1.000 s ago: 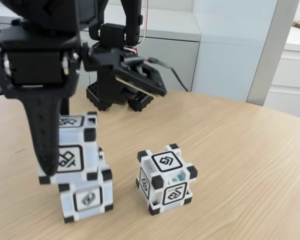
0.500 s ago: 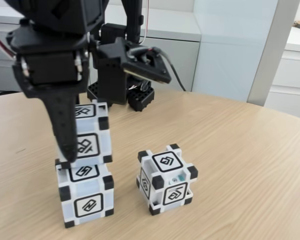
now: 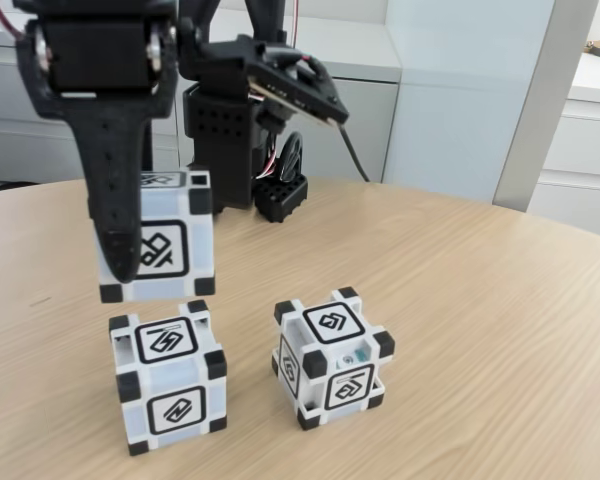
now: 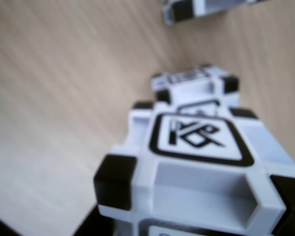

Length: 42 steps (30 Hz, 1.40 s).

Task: Stack cubes from left to right.

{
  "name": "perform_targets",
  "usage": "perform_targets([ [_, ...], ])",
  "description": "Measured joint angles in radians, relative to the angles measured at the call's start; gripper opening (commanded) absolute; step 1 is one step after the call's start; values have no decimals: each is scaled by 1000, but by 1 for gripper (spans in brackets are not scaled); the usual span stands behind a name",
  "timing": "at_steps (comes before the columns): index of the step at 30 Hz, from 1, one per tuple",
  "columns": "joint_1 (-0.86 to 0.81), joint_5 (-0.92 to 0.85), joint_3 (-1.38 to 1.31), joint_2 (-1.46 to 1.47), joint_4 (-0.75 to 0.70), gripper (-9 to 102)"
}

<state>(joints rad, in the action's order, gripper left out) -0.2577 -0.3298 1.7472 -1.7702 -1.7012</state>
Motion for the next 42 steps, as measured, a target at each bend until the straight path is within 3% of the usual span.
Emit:
perform_targets([
  [5, 0, 17, 0, 0, 11, 0],
  [13, 2, 25, 2, 0, 146, 0],
  [27, 0, 46, 2, 115, 152, 0],
  [29, 0, 49, 2, 129, 156, 2],
  [38, 0, 26, 0, 141, 156, 31],
  [42, 0, 11, 0, 143, 156, 33],
])
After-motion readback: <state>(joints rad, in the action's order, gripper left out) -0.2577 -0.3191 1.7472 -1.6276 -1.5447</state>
